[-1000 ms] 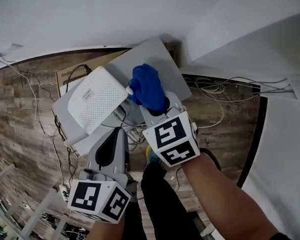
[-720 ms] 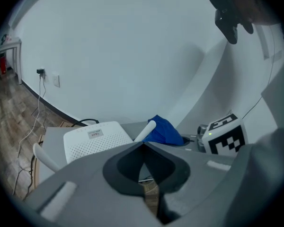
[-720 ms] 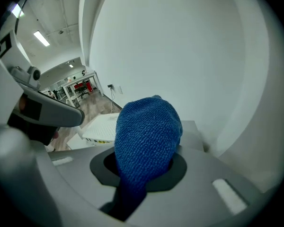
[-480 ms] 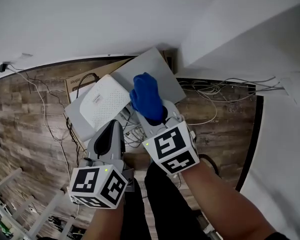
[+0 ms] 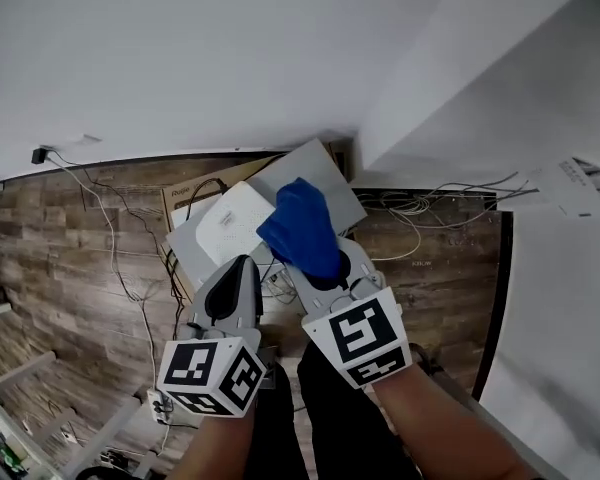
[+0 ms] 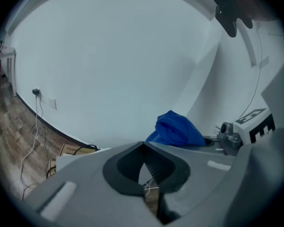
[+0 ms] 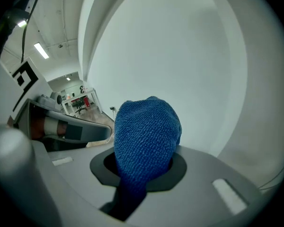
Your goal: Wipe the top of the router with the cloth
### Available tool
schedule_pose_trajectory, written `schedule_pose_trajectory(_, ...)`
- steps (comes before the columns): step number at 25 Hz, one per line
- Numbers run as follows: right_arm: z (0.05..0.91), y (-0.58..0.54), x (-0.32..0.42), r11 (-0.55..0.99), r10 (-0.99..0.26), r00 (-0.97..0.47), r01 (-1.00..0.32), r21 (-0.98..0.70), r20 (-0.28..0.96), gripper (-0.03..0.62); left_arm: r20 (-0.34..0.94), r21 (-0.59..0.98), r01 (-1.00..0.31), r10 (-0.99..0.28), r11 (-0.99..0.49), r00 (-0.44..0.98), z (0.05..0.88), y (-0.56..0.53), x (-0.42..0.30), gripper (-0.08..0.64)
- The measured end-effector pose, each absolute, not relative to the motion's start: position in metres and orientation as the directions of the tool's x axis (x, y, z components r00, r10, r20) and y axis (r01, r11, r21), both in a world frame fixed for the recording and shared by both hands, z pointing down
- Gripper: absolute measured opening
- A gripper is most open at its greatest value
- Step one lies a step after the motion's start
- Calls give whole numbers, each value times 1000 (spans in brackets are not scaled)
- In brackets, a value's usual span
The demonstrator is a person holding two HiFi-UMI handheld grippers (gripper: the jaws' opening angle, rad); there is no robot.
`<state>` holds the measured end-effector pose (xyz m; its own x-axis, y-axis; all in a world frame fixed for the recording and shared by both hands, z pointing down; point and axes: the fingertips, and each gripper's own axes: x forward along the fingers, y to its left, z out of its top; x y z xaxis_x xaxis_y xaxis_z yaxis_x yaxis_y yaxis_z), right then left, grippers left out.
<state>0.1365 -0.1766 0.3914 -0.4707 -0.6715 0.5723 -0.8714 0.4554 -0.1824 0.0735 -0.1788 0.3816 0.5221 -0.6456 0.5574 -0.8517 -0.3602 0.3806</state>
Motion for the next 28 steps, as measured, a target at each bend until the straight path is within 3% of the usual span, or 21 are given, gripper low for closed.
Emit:
schedule_pose_trajectory(9,200,-131,154,374,-842,-402,-916,-148,359,95,474,292,-798,-645,-527,599,218,-150,70,0)
schedule_pose_trajectory(14,116,-34,142,267,-936,-275,-962,-65,218,95,307,162,-715,-654,-680,691,121,-82,45,0)
schedule_pose_trajectory(20,46,189,6,209,-973,-200,-975,78,113,95,91,150,-663,-657,-733,748,40,107,-103,0)
schedule_pose_trajectory(24,22,305,-91,192,-973,-183,-980,51,144,95,98,163,-652,-646,-740,757,14,232,-210,0)
schedule_pose_trajectory(28,-20,364,-148,221,-965,-208,-973,68,159,97,110,212,-701,-696,-681,710,-10,299,-273,0)
